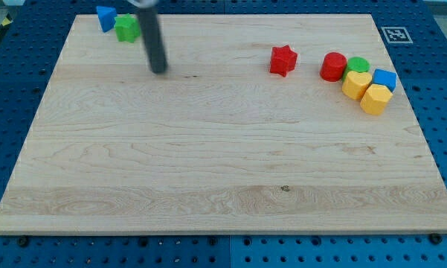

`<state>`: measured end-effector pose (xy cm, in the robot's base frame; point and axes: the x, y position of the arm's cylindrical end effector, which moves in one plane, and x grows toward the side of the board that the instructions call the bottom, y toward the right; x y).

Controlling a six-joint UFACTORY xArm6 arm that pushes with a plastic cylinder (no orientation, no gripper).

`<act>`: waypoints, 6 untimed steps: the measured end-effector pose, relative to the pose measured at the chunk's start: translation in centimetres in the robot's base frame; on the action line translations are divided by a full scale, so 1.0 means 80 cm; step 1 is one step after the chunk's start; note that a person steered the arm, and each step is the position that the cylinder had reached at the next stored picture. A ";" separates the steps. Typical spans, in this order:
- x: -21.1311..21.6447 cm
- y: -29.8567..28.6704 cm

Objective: Point your arm at the blue cube

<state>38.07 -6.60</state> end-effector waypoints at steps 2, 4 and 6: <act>0.169 0.302; 0.116 0.513; 0.049 0.498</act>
